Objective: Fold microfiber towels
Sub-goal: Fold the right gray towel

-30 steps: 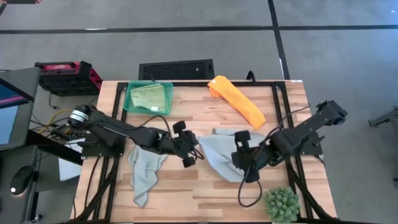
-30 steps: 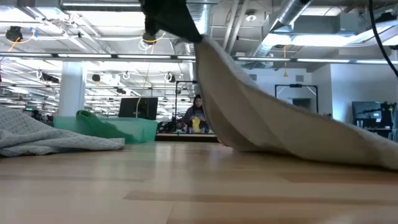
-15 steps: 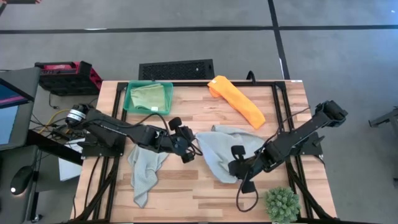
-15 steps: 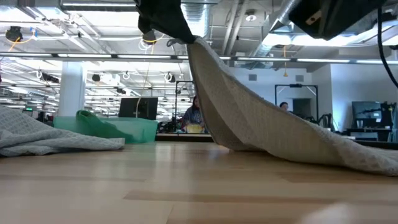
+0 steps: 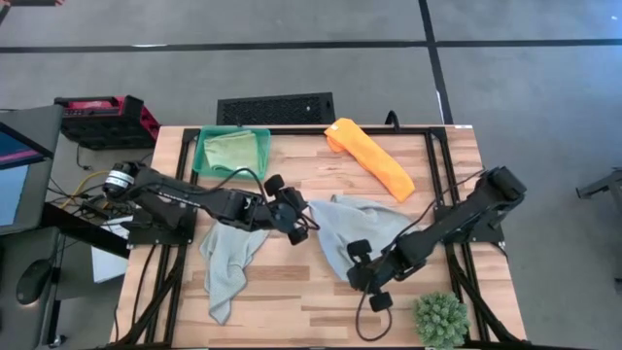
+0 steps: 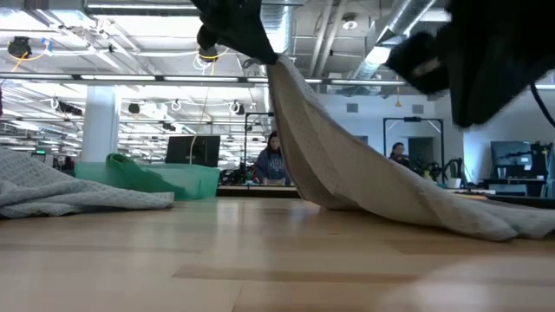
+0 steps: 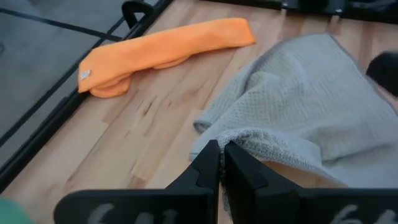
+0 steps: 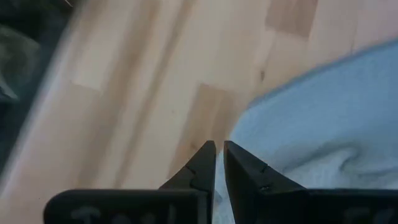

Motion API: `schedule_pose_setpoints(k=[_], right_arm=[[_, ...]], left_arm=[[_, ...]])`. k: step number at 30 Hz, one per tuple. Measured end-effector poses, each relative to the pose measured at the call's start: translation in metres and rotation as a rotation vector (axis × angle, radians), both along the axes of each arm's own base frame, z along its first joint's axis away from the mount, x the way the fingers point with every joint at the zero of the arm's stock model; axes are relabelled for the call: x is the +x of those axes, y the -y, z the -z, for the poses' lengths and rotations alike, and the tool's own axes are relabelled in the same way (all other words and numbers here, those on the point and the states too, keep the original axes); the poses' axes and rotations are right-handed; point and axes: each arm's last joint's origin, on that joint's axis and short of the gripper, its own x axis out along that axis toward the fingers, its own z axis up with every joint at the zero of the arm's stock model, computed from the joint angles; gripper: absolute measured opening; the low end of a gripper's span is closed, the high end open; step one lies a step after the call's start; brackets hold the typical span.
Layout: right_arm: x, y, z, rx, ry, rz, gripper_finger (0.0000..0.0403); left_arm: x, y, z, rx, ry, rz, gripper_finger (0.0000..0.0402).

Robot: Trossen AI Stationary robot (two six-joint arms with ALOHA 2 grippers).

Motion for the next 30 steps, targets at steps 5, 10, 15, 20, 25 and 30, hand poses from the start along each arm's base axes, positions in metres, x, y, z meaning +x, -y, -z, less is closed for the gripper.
schedule_pose_setpoints(k=[5, 10, 15, 20, 25, 30], right_arm=[[0.008, 0.006, 0.019, -0.028, -0.063, 0.030, 0.0056], [0.013, 0.013, 0.027, -0.042, -0.093, 0.057, 0.0054], [0.016, 0.017, 0.026, -0.039, -0.086, 0.070, 0.0061], [0.016, 0.017, 0.026, -0.043, -0.085, 0.066, 0.0093], [0.016, 0.016, 0.026, -0.039, -0.076, 0.064, 0.0147], [0.017, 0.016, 0.025, -0.034, -0.063, 0.065, 0.0185]], left_arm=[[-0.002, -0.002, -0.004, 0.009, 0.004, 0.005, 0.0002], [-0.004, -0.003, -0.007, 0.010, 0.012, 0.003, 0.0002], [-0.005, -0.003, -0.008, 0.012, 0.018, 0.000, 0.0002], [-0.003, -0.003, -0.016, 0.016, 0.033, 0.002, 0.0002], [-0.002, -0.003, -0.026, 0.011, 0.062, 0.002, 0.0002], [0.000, -0.002, -0.036, -0.008, 0.091, 0.015, 0.0002]])
